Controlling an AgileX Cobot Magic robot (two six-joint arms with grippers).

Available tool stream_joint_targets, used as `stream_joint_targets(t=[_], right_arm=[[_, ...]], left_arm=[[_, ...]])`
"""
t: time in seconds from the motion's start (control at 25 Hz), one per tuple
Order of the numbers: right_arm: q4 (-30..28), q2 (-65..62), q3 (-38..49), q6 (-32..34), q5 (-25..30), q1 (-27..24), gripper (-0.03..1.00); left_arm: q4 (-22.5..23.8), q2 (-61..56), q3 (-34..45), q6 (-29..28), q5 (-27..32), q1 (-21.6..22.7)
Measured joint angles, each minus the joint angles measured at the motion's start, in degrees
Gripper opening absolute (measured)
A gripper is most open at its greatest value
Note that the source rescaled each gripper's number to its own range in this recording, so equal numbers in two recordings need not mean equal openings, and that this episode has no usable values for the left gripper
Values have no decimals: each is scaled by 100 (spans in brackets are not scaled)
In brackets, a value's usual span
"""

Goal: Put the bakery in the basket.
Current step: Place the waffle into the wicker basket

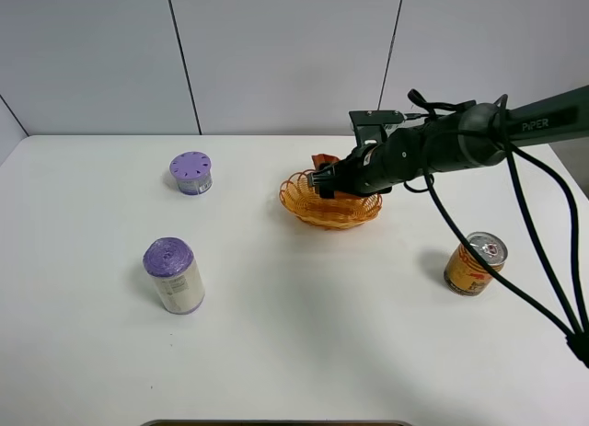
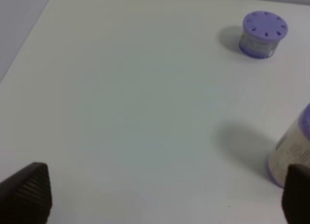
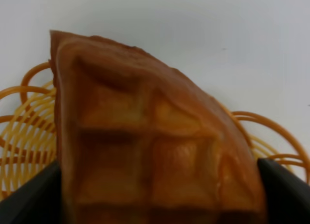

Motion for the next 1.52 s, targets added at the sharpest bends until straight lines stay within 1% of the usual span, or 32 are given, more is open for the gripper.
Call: stream_joint_targets(t=[0.2,0.92,0.96,1.0,1.04,1.08,1.12,1.2,1.28,1.44,1.48,1.52], right_arm=[[12,126,0,0,-127,23,0],[56,181,0,0,-170,23,0],[56,181,0,5,-170,23,1],[56,181,0,4,-170,23,7],[56,181,0,4,-170,23,16],[57,181,0,4,-170,23,21],[57,181,0,4,-170,23,24],[57,181,0,4,-177,24,29],[62,181,0,4,-182,29,37],[102,181,0,4,-220,87,70],[102,181,0,4,-220,92,76],[102,181,0,4,-220,92,79]], left_arm=[[0,0,0,0,0,0],[0,0,0,0,0,0],[0,0,0,0,0,0],[0,0,0,0,0,0],[0,0,0,0,0,0],[0,0,0,0,0,0],[0,0,0,0,0,0],[0,0,0,0,0,0],[0,0,0,0,0,0],[0,0,0,0,0,0],[0,0,0,0,0,0],[0,0,0,0,0,0]])
